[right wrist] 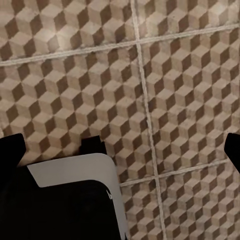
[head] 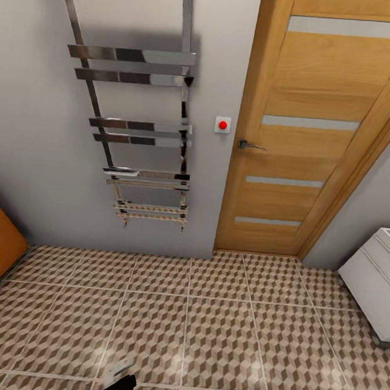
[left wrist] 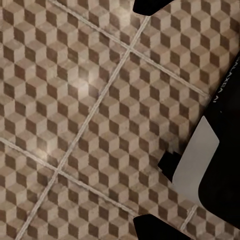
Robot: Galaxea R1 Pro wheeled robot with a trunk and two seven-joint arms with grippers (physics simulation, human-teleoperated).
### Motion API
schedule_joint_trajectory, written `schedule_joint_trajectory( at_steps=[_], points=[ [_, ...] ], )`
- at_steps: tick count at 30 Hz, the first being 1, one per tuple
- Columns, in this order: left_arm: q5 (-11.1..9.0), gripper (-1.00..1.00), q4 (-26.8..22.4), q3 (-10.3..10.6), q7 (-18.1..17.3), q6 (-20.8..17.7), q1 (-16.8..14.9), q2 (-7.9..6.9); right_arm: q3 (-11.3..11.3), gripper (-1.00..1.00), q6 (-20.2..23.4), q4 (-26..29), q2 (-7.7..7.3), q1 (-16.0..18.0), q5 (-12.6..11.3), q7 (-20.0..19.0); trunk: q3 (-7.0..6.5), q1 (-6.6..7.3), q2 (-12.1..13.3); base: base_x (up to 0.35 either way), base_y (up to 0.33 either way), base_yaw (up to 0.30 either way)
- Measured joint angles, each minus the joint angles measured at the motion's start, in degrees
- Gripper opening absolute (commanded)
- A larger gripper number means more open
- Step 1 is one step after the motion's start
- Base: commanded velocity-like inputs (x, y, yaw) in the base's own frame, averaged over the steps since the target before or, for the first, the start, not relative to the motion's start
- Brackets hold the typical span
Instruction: Take the four mousetraps from the cabinet in the bathroom and place them on the bathroom floor. Make sure all four end up on the same floor surface, and ensure that at least two of them are either under or directly next to the same bathroom sink.
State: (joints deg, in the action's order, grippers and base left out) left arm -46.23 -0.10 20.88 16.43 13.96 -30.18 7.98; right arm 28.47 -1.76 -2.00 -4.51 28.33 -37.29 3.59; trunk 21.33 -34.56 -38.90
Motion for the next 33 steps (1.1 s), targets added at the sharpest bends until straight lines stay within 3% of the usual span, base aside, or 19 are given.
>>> schedule_joint_trajectory(
  at_steps=[13,20,28,33],
  points=[
    [-0.1,1.00,0.0,0.0,0.0,0.0,0.0,-0.32,0.0,1.00,0.0,0.0,-0.09,0.0,0.0,0.0,0.45,0.00,0.0,0.000,-0.025,0.271],
    [-0.1,1.00,0.1,-0.1,0.1,0.0,0.0,-0.83,-0.1,1.00,-0.1,0.0,-0.17,0.0,0.0,0.0,0.67,0.01,0.0,0.026,-0.235,0.274],
    [-0.1,1.00,0.1,0.0,0.1,0.0,0.0,-1.11,-0.1,1.00,-0.4,0.1,-1.53,0.0,0.0,0.0,0.92,0.01,0.0,0.066,-0.282,0.275],
    [-0.1,1.00,0.1,0.0,0.1,0.1,0.0,-1.01,-0.2,1.00,-0.6,0.1,-1.23,0.0,0.0,-0.1,1.08,0.00,0.0,0.027,-0.099,0.275]
  ],
)
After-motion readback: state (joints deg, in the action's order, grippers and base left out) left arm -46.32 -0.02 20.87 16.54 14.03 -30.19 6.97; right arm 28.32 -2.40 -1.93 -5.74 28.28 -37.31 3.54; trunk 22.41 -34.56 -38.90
